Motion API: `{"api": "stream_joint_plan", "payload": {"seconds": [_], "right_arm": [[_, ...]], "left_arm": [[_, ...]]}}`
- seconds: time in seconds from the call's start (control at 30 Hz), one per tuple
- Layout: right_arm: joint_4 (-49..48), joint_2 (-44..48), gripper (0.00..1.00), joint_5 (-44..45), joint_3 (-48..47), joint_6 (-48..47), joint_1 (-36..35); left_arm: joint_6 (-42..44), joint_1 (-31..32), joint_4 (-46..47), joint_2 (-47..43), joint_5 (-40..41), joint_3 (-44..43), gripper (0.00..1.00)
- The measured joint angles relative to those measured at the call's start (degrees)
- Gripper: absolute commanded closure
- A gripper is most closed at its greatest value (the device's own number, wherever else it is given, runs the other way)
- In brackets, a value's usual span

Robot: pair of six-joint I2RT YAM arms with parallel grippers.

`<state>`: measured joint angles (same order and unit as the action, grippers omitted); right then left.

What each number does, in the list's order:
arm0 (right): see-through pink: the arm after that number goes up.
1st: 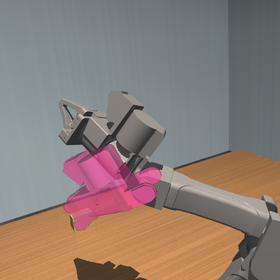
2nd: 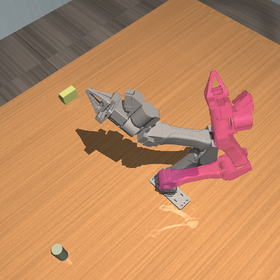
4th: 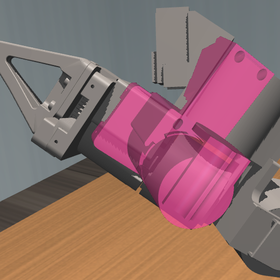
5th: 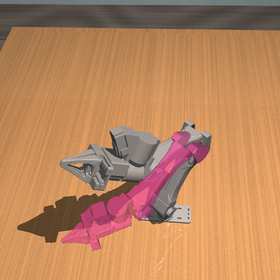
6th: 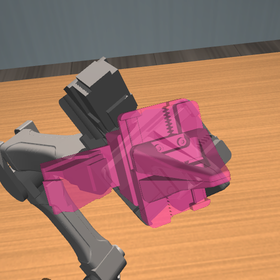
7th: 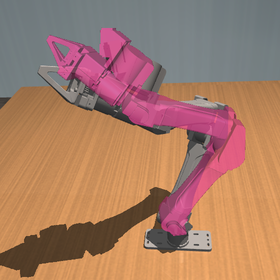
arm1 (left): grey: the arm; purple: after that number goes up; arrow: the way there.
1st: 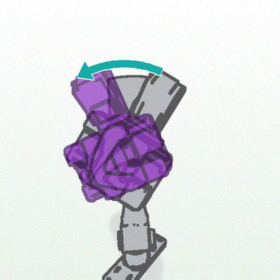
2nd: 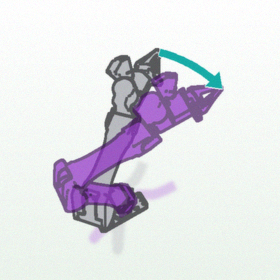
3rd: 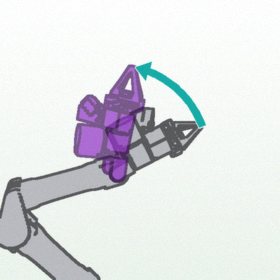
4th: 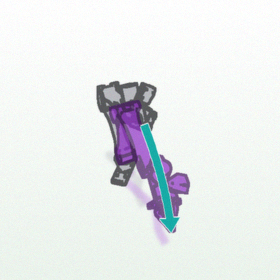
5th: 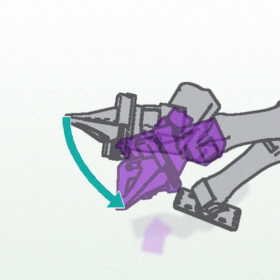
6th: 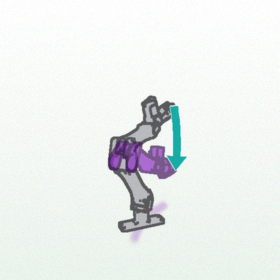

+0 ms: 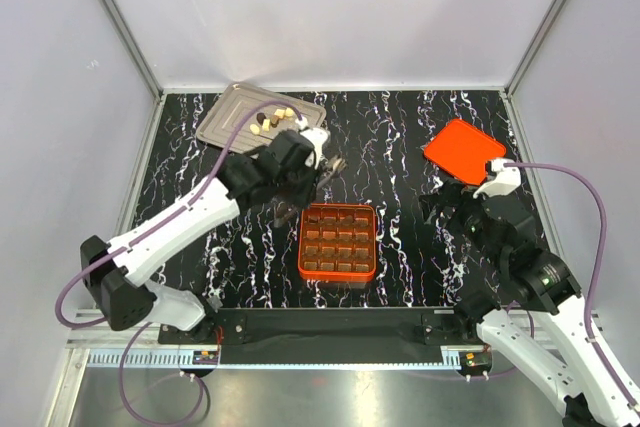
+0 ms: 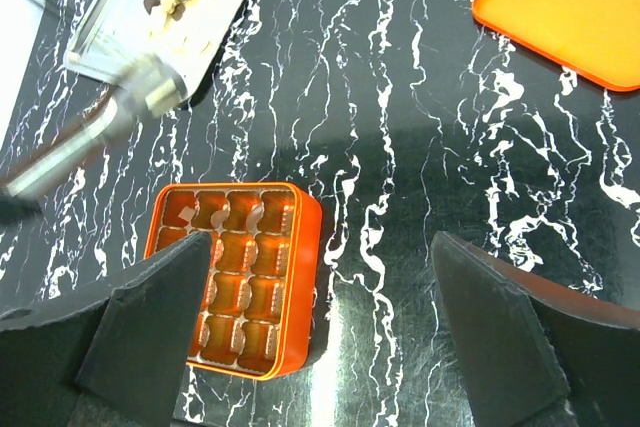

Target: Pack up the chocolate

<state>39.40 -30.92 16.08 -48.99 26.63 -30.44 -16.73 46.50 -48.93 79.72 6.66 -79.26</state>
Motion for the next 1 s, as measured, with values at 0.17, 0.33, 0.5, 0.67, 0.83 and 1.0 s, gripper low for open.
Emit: {"api": "stream_joint_plan", "payload": {"seconds": [0.17,0.33,0.5,0.67,0.83,1.0], "right_arm": [[0.35,0.26,0.0,1.05,-0.15,0.02,0.0],[0.35,0.26,0.0,1.36,-0.17,0.0,0.0],[0.35,0.26,0.0,1.46,-0.17,0.0,0.0],[0.42,0.42,0.0,1.66,-0.17,-0.02,0.0],[0.42,0.74,0.0,2.27,-0.17,-0.02,0.0],[0.42,0.74,0.0,2.56,-0.2,-0.07,0.0]], "left_arm": [[-1.38,5.79,1.25,-1.49,-0.68,4.44,0.66],[-3.1,9.31,1.68,-0.66,-1.18,5.46,0.66],[-4.44,10.97,2.58,1.75,-1.33,5.53,0.64],[-5.27,12.17,3.5,3.3,-1.9,6.38,0.63],[-5.66,12.72,3.61,5.51,-2.49,6.45,0.62],[-5.79,12.76,3.56,6.8,-2.45,6.56,0.56]]}}
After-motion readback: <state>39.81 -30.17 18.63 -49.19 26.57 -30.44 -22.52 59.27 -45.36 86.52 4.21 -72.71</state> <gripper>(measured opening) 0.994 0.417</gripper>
